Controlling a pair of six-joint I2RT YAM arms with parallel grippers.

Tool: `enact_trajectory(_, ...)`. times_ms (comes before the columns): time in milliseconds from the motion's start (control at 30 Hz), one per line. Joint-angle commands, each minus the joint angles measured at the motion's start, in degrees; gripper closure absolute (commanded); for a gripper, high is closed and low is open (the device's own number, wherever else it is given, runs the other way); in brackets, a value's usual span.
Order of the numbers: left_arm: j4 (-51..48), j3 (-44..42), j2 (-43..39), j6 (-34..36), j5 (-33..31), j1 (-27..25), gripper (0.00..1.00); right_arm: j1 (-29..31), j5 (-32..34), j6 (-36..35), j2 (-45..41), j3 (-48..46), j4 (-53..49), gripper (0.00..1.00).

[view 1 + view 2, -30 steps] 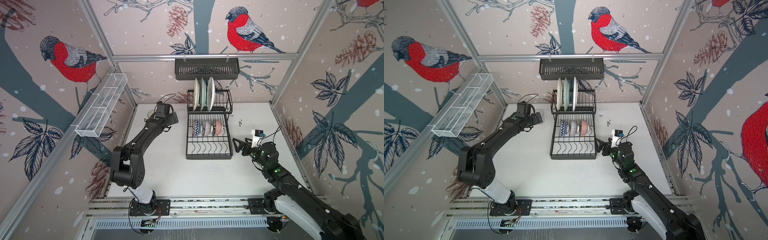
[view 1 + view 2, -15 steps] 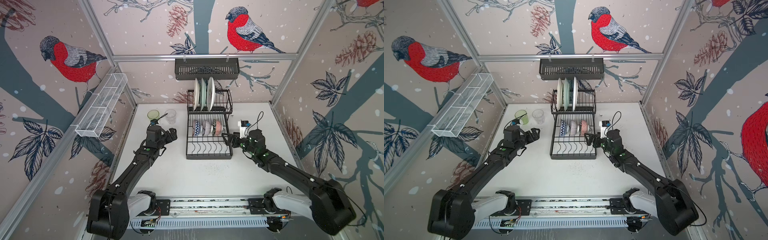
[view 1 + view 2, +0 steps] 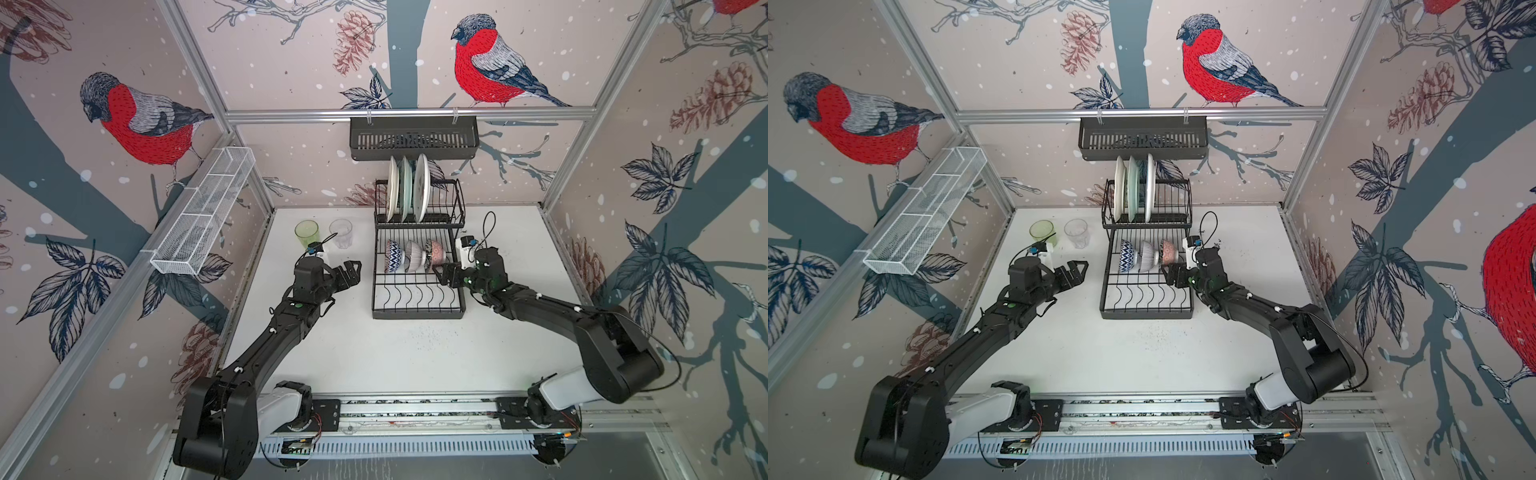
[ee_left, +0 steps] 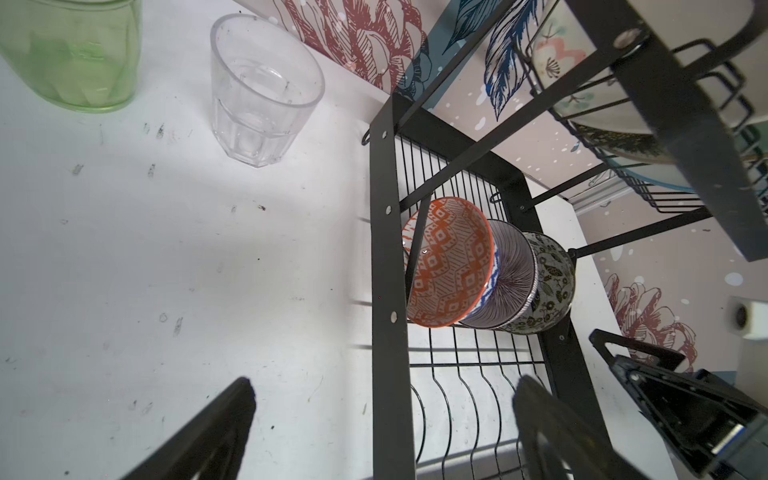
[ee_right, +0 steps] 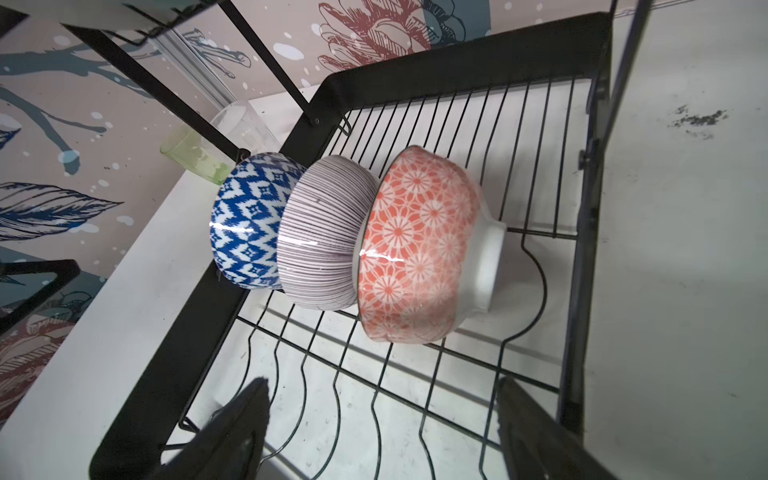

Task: Unload the mixed dishes from the dish rack
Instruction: 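Open the left gripper and draw it back while the right reaches toward the bowls, then lower the right gripper onto the pink floral bowl in the rack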

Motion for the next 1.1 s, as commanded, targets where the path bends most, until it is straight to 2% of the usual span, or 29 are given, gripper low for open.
enact_trajectory(0,3.0,-0.4,-1.2,1.1,1.0,-0.7,0.03,0.0,-0.3,-1.4,1.2,0.8,3.4,0.16)
enact_trajectory(433,4.2,-1.7,-2.0,1.9,-0.1,-3.1,0.03,0.7,4.8,-3.0,7.6,5.7,2.8,0.19)
enact_trajectory(1067,4.9,-1.9,-0.1,2.3,1.4,-3.8,0.03,0.8,7.6,-5.1,13.3,9.7,2.1,0.21)
